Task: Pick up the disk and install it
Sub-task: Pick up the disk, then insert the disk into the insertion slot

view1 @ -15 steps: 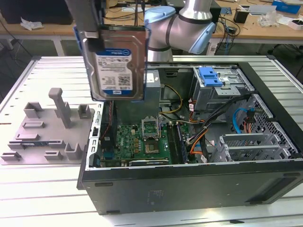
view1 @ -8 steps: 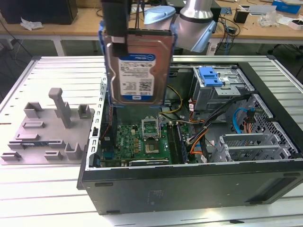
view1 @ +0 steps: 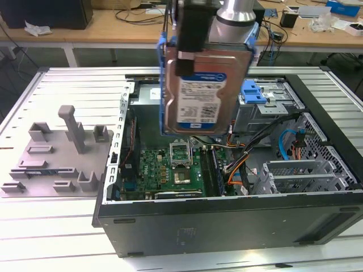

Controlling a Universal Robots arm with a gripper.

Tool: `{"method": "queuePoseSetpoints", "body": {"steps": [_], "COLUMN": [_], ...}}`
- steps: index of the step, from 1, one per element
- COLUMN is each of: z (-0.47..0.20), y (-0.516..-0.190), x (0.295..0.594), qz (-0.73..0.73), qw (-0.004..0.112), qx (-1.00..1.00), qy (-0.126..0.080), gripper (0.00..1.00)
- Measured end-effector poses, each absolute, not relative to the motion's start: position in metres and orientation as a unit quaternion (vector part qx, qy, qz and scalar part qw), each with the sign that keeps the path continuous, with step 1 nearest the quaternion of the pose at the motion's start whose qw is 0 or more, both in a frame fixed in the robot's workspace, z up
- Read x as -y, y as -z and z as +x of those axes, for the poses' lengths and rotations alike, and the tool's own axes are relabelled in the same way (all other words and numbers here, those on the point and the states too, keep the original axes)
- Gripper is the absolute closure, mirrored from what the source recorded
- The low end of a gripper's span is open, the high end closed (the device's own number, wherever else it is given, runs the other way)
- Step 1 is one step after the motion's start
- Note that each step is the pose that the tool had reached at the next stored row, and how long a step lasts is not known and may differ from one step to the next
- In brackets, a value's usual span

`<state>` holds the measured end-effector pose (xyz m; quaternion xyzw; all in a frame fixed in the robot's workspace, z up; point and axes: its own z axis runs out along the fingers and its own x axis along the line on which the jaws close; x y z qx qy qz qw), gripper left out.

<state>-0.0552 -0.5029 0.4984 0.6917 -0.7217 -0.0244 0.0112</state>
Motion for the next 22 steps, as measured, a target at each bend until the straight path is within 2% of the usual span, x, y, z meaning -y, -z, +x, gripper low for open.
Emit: {"method": "queuePoseSetpoints", "body": {"steps": [10,22], "z": [-0.002,0.000], "y": [-0.499,-0.499], "x": [0.527,0.527], "qz": [0.692,0.692], "qw": [0.014,0.014], "qx": [0.722,0.722], "qy": [0.027,0.027], "gripper": [0.63,0.63]}}
